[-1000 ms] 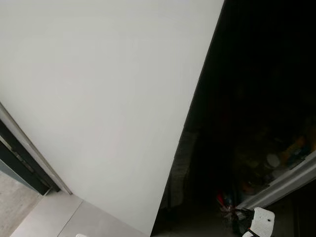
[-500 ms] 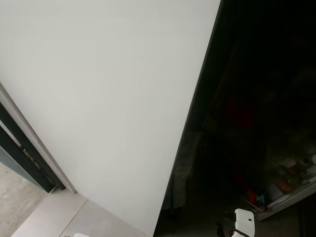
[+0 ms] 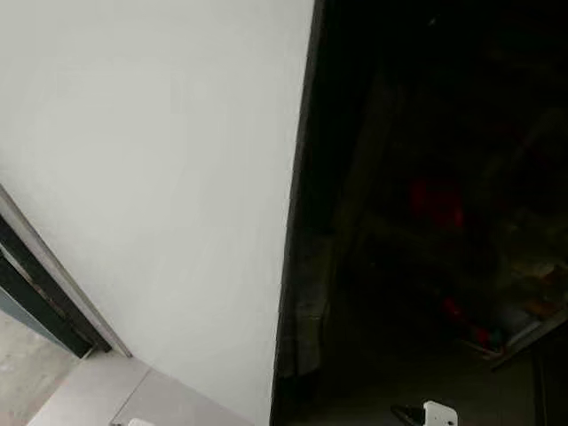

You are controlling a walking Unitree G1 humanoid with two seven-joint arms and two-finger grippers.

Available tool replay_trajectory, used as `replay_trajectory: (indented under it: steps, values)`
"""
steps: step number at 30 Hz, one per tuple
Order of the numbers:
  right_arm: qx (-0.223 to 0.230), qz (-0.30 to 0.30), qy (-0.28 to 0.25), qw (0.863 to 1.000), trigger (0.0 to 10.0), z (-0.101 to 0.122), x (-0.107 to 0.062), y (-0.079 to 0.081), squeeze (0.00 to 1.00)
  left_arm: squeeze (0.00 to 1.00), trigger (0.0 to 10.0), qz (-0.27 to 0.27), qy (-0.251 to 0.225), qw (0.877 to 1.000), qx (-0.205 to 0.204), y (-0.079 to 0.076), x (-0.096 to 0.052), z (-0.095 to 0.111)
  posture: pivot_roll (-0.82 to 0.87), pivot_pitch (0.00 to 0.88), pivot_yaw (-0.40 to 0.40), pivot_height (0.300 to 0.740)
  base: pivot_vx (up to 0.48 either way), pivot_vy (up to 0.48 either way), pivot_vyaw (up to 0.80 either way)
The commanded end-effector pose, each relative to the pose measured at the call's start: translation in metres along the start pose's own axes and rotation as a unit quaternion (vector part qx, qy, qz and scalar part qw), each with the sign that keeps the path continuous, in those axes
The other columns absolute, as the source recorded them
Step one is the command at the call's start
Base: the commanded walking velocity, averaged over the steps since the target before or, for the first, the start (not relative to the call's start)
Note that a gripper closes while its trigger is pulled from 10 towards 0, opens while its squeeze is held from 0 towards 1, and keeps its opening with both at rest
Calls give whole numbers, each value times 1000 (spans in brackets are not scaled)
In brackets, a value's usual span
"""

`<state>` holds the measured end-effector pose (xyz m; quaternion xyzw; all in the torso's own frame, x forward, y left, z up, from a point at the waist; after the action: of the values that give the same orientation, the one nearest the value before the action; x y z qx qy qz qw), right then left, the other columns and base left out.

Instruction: Restocking fridge

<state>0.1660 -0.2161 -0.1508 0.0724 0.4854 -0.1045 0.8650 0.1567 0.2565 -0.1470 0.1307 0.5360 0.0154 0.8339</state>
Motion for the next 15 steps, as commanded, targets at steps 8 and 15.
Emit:
replay_trajectory:
  steps: [8,15]
  values:
    - [20,-13,5,1000,10000,-8,-4,-20,0,0,10000,-6,10,1000,11,-3,0,-6,63,0,-41,740,0,-389,0]
    - [1,-12,2,1000,10000,-11,-7,-28,0,0,10000,-5,9,1000,5,-3,0,-4,57,11,-47,740,0,-399,457]
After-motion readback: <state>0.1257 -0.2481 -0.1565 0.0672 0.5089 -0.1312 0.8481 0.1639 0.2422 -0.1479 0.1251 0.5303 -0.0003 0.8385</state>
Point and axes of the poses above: a point about 5 cm out from each wrist's last joint towards the gripper, its own x axis pointing out of the wrist towards the gripper, its own z axis along the axis of the wrist's last joint, y = z × x, the point moved 6 cm from there along x, pointing out of the wrist towards the gripper, and after that the axes turned 6 degrees about -x, right-handed, at the moved point
